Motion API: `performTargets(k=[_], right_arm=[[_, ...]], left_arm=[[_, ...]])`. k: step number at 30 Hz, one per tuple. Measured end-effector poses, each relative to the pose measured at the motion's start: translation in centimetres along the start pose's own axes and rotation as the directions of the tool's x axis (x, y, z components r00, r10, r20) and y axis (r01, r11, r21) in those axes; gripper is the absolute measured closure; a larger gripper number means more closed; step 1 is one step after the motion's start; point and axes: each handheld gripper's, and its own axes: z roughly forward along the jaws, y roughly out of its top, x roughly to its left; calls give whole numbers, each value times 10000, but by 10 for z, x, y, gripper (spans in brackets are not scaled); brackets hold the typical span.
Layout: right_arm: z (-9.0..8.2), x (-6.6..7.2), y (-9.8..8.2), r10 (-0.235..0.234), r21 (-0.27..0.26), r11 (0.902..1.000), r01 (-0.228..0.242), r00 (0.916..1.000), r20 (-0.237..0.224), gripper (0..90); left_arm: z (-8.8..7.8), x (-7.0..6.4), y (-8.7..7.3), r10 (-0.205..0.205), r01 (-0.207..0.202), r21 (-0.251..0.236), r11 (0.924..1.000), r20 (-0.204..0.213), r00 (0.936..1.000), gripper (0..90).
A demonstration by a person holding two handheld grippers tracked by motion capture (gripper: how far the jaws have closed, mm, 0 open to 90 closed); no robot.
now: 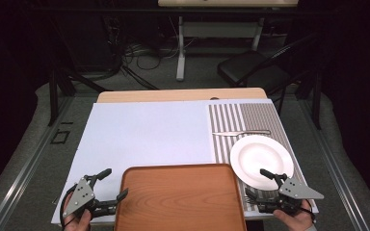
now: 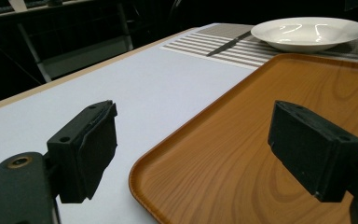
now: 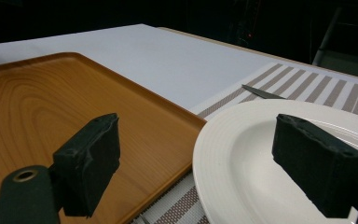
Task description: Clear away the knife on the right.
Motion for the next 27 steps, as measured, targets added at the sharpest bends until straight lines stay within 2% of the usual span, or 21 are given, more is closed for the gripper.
performTargets(k=[1, 4, 6, 8, 9, 15, 18, 20, 27], right_arm=[[-1, 0, 0, 120, 1, 9999, -120, 9999, 24, 146], [-2, -2, 0, 71, -48, 10000, -71, 9999, 102, 146], [-1, -2, 1, 37, -37, 10000, -36, 9995, 312, 145], [-1, -2, 1, 60, 43, 10000, -62, 9992, 387, 146], [1, -2, 2, 262, 157, 9995, -270, 9986, 449, 146], [1, -7, 5, 291, 508, 9982, -327, 9971, 705, 147], [-1, -12, 9, 552, 461, 9972, -588, 9956, 763, 148], [-2, -17, 13, 387, 652, 9969, -445, 9954, 875, 148], [-5, -39, 27, 407, 1073, 9927, -548, 9907, 1296, 149]], left_arm=[[0, 0, 0, 49, -49, 37, 10000, 17, 10000, 157], [0, 0, 0, 78, -78, 67, 9999, 9, 10000, 157], [-1, 0, 0, 65, -65, 54, 10000, 6, 10000, 157], [-1, 0, 0, 65, -65, 49, 10000, -5, 10000, 157], [-1, 0, 0, 21, -21, 24, 10000, -23, 10000, 157], [-1, 1, -1, -36, 36, 41, 10000, -71, 10000, 157], [-1, 1, -1, -32, 33, 51, 10000, -66, 10000, 157], [-1, 0, -1, 16, -15, 75, 10000, -47, 10000, 157], [-2, 0, -2, 0, 1, 103, 9999, -92, 10000, 157]])
